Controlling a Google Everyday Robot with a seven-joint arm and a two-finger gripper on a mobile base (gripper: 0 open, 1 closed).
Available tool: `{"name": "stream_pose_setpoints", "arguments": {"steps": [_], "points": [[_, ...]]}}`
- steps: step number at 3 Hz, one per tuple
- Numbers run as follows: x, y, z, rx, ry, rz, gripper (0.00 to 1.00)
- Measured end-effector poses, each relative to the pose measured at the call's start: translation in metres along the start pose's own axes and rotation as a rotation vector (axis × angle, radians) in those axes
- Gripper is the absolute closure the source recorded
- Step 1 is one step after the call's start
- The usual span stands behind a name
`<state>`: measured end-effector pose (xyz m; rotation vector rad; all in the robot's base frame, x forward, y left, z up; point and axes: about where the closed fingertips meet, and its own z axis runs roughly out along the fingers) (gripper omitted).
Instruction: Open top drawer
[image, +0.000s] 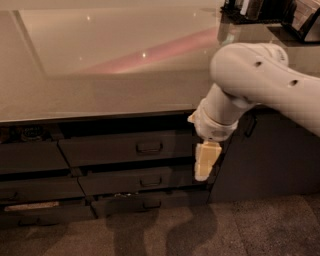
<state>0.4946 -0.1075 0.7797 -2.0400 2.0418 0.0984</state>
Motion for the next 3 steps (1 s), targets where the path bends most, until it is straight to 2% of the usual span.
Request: {"name": "stream_pose_setpoints", "arguments": {"steps": [1, 3], "points": [[-0.0073, 0.0035, 0.0003, -0.014, -0.035, -0.056, 0.00], [-0.0064, 0.0028, 0.0055, -0.030, -0.037, -0.057, 0.00]]}}
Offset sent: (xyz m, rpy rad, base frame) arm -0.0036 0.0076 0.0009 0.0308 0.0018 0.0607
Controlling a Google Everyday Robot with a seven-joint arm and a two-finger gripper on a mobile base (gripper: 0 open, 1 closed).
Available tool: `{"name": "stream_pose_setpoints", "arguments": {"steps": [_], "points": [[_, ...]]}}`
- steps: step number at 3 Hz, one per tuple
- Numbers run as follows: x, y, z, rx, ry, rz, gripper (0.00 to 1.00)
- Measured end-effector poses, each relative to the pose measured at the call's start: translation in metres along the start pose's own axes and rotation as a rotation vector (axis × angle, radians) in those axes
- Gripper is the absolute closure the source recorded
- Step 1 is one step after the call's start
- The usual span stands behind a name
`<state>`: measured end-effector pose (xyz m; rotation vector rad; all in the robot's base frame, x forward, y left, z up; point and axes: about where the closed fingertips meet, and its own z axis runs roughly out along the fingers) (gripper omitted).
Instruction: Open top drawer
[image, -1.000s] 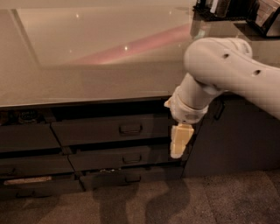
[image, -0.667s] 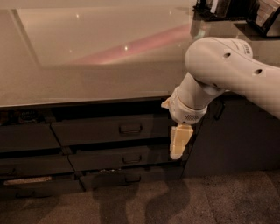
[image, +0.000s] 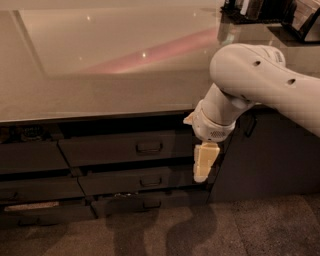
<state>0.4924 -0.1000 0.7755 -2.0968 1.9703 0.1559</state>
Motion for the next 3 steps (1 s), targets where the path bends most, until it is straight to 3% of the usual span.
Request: {"name": "stream_pose_setpoints", "arguments": {"steps": [1, 2, 3], "points": [[0.004, -0.003, 0.019, -0.067, -0.038, 0.002, 0.00], [0.004, -0.003, 0.019, -0.066, -0.037, 0.001, 0.00], [0.020, -0.008, 0.038, -0.090, -0.014, 0.042, 0.00]]}}
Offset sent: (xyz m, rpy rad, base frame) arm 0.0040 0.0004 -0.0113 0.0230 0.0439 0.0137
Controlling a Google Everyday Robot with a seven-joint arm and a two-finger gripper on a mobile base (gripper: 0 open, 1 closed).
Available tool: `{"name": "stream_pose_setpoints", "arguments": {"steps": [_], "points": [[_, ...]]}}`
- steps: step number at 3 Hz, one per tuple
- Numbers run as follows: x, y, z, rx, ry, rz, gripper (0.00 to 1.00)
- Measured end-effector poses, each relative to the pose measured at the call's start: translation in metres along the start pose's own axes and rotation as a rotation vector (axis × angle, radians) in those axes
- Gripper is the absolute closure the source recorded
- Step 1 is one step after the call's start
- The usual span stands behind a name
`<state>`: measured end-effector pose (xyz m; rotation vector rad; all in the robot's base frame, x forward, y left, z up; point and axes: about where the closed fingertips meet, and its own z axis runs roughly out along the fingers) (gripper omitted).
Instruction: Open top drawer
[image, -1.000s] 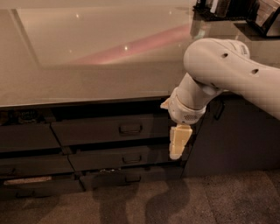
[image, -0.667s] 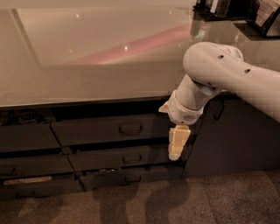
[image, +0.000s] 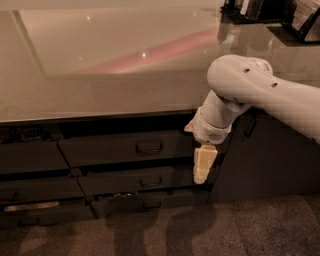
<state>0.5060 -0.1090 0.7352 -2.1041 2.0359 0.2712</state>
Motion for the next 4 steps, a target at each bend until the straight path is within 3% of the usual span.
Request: {"name": "stream_pose_setpoints", "arguments": {"steps": [1, 3, 4], "points": [[0.017, -0.007, 0.025, -0.044, 0.019, 0.045, 0.00], [0.017, -0.007, 0.028, -0.040, 0.063, 0.044, 0.00], [0.019, -0.008, 0.035, -0.020, 0.237, 0.054, 0.00]]}}
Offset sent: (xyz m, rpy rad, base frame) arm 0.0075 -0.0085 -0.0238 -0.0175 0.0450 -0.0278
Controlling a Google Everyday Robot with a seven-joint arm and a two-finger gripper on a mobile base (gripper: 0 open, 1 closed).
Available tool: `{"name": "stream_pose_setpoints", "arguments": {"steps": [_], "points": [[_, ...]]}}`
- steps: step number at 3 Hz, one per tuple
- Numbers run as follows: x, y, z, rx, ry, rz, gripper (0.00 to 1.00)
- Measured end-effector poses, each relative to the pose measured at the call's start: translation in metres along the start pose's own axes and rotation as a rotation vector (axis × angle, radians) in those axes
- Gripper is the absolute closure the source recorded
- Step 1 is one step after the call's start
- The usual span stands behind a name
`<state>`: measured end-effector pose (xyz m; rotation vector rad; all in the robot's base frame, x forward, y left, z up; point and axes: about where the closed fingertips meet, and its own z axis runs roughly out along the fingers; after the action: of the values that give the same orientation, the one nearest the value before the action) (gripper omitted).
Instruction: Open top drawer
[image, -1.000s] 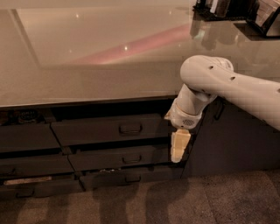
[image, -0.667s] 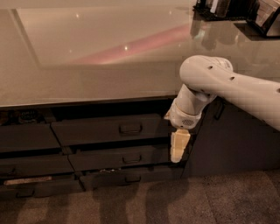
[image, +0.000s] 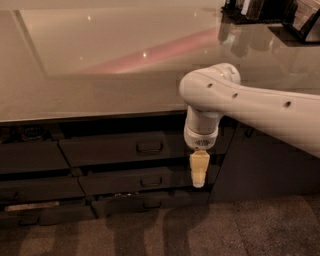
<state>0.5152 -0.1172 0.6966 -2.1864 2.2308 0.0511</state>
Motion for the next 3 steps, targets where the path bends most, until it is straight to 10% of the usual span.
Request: {"name": "stream_pose_setpoints", "arguments": {"steps": [1, 3], "points": [[0.0005, -0.0017, 0.0015, 0.018, 0.100, 0.010, 0.00], [0.0006, -0.0004, 0.0007, 0.038, 0.100, -0.017, 0.00]]}}
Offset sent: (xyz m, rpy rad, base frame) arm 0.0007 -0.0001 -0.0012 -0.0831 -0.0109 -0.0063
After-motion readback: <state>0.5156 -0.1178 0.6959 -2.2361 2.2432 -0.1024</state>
